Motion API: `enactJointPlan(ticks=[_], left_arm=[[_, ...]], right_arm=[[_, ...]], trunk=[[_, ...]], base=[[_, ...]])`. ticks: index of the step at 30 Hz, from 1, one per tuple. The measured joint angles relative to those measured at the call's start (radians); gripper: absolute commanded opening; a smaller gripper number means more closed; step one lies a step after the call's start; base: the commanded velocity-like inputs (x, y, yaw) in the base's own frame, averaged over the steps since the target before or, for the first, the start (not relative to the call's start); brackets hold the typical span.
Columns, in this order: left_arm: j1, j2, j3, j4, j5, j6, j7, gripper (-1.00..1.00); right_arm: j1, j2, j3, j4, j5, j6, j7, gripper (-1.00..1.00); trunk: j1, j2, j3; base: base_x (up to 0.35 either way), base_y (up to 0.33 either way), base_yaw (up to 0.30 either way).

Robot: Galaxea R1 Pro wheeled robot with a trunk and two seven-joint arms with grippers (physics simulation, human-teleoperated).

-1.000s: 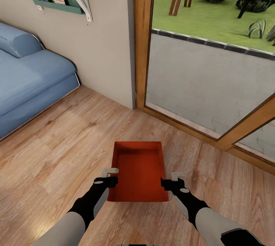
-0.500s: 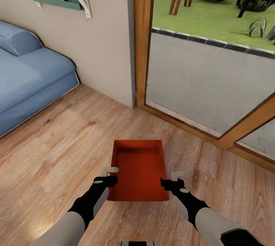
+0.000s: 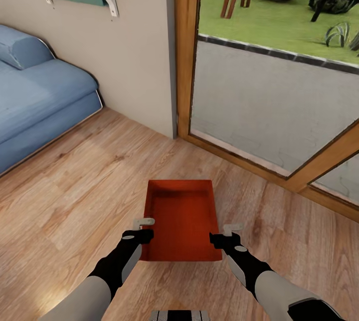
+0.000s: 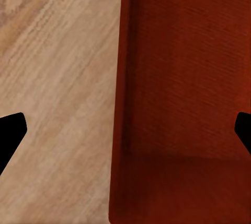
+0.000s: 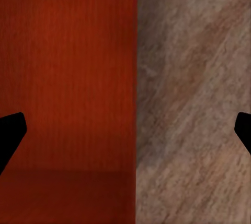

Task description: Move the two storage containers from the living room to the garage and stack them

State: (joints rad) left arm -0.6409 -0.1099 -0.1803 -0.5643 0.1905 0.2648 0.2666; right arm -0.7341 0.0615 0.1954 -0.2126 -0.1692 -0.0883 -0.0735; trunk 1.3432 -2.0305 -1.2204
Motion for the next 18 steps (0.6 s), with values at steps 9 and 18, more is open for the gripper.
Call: enactJointPlan(ticks=[9,18], left_arm=[[0.000,0.000,0.000,0.000,0.000,0.000,0.000,1.00],[0.000,0.000,0.000,0.000,0.000,0.000,0.000,1.00]], right_arm=[[0.000,0.000,0.000,0.000,0.000,-0.003,0.000,1.00],[0.000,0.000,0.000,-0.001,0.000,-0.004,0.001,1.00]], trunk=[[0.023,-0.042,-0.019],[0.023,-0.042,-0.019]], base=[[0.000,0.000,0.000],[0.000,0.000,0.000]])
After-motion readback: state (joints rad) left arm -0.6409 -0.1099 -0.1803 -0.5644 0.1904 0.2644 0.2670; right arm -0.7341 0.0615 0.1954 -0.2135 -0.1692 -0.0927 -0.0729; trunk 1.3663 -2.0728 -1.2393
